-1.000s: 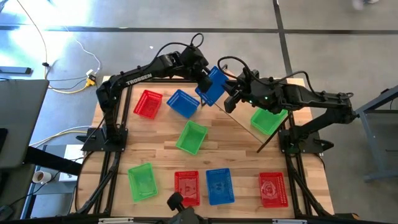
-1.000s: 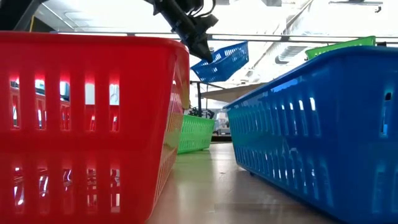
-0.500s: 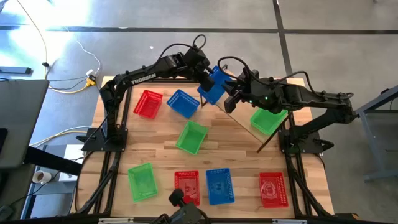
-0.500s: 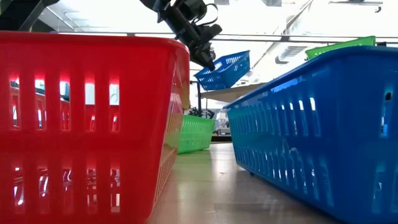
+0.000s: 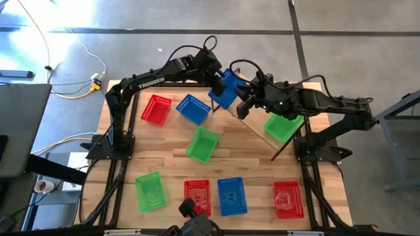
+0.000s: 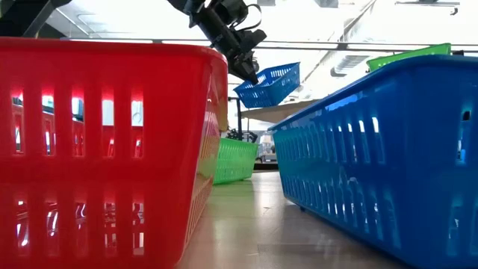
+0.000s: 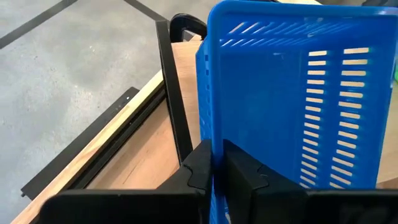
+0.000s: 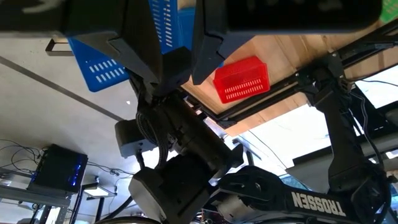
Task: Stack baskets on shelf by color
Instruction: Put the middle blue basket on the shelf
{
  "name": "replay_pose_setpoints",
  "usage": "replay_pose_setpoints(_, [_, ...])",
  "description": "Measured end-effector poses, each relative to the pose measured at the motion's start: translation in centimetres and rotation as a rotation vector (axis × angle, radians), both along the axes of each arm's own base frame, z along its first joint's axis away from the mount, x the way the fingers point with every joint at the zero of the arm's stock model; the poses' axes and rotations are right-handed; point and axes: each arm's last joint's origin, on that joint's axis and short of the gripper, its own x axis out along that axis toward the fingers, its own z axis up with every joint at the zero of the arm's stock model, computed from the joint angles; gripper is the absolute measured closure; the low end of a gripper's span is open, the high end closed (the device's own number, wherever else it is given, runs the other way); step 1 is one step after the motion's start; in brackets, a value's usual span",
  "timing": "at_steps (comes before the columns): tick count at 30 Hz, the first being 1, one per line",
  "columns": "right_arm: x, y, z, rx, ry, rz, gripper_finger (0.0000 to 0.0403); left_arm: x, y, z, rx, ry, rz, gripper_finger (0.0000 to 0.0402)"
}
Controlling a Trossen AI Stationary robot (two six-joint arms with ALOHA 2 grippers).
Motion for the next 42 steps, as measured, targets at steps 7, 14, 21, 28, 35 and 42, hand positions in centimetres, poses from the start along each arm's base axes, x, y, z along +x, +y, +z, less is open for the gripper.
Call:
replay_pose_setpoints(7, [0.0, 0.0, 0.0, 0.002, -0.001, 0.000, 0.0329, 0.0, 0.0, 0.0, 0.018, 0.010, -0.011, 0.0382])
replay_pose_setpoints(14, [0.0, 0.0, 0.0, 0.002, -0.002, 0.000, 0.0329, 0.0, 0.0, 0.0, 0.027, 0.014, -0.018, 0.0354])
replay_pose_setpoints(21, [0.0, 0.1, 0.0, 0.008, -0.002, 0.014, 0.0329, 0.0, 0.1, 0.1, 0.045, 0.021, 0.000, 0.0314])
replay_pose_setpoints(28, [0.1, 0.1, 0.0, 0.014, -0.001, 0.032, 0.0329, -0.5, 0.2, 0.6, 0.071, 0.029, 0.024, 0.0312])
replay_pose_setpoints(35, [0.1, 0.1, 0.0, 0.014, 0.001, 0.034, 0.0329, -2.7, -1.7, 3.8, 0.091, 0.018, -0.152, 0.0316])
replay_pose_setpoints(42, [-0.5, 0.0, 0.2, 0.014, 0.005, 0.034, 0.0329, -5.1, -5.2, 5.7, 0.077, 0.123, -0.365, 0.0316])
